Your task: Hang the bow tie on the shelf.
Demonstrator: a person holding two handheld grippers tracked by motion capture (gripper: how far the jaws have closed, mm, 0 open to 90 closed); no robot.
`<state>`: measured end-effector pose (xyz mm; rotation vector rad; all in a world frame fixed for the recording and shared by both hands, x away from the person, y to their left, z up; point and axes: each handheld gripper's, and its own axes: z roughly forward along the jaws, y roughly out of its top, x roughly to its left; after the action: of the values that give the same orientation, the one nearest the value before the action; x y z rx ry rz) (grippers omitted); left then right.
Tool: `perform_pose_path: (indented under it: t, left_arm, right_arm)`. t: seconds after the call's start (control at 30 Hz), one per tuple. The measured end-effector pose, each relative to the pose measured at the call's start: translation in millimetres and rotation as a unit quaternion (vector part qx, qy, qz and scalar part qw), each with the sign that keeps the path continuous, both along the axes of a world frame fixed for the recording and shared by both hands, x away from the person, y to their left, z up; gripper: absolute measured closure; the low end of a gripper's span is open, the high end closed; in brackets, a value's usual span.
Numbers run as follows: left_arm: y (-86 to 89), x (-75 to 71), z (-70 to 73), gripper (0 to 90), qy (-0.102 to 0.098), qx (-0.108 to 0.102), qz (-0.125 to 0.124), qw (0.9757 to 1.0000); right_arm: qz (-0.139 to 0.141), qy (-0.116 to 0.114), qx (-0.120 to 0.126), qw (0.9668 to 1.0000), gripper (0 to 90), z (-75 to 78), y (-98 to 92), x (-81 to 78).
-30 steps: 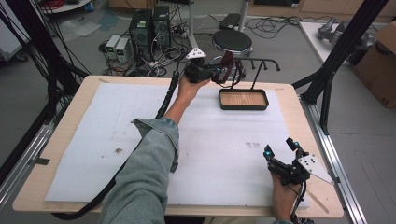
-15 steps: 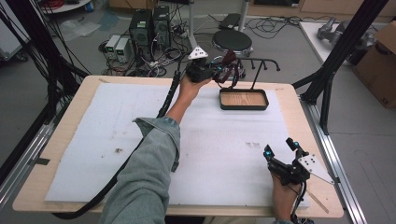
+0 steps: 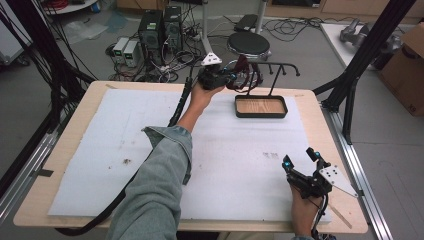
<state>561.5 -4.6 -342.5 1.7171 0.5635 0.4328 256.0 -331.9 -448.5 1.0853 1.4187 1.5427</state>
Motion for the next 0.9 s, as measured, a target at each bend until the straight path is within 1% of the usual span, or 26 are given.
perform_pose_path:
  t: [0.1, 0.13, 0.27, 0.47, 0.63, 0.7, 0.8, 0.83, 0.9]
  left_arm:
    - [0.2, -0.5, 0.0, 69.0, -0.001, 0.000, 0.002, 1.0000]
    - [0.1, -0.6, 0.3, 67.6, 0.000, -0.003, 0.001, 1.0000]
    - [0.8, -2.1, 1.8, 65.0, -0.003, 0.007, 0.000, 1.0000]
    - [5.5, -7.1, 5.3, 63.1, -0.007, 0.008, 0.000, 0.9999]
    - [15.7, -18.0, 11.2, 60.1, -0.015, 0.014, -0.004, 0.9998]
    - [21.4, -23.0, 14.1, 59.9, -0.018, 0.022, -0.007, 0.9996]
    - [29.9, -30.4, 19.2, 57.8, -0.012, 0.027, -0.012, 0.9995]
    - [34.0, -33.9, 21.9, 55.3, -0.007, 0.027, -0.016, 0.9995]
    - [41.3, -40.2, 25.9, 53.1, -0.003, 0.027, -0.020, 0.9994]
  right_arm:
    - [0.000, 0.000, 0.001, 1.0000, 11.0, 0.0, -0.1, 0.0]
    - [0.000, 0.000, 0.001, 1.0000, 11.0, -0.1, -0.3, 0.0]
    - [0.001, 0.000, 0.002, 1.0000, 11.0, 0.0, -0.1, -0.1]
    - [0.001, 0.000, 0.002, 1.0000, 11.0, 0.1, 0.2, -0.1]
    - [0.001, 0.001, 0.002, 1.0000, 11.0, 0.0, 0.2, -0.3]
    - [0.000, 0.000, 0.001, 1.0000, 11.0, 0.0, 0.2, -0.2]
    - [0.000, 0.001, 0.000, 1.0000, 11.0, 0.0, 0.4, -0.6]
    - [0.000, 0.001, -0.001, 1.0000, 11.0, -0.1, 0.5, -0.6]
    - [0.000, 0.000, -0.002, 1.0000, 11.0, 0.0, 0.6, -0.7]
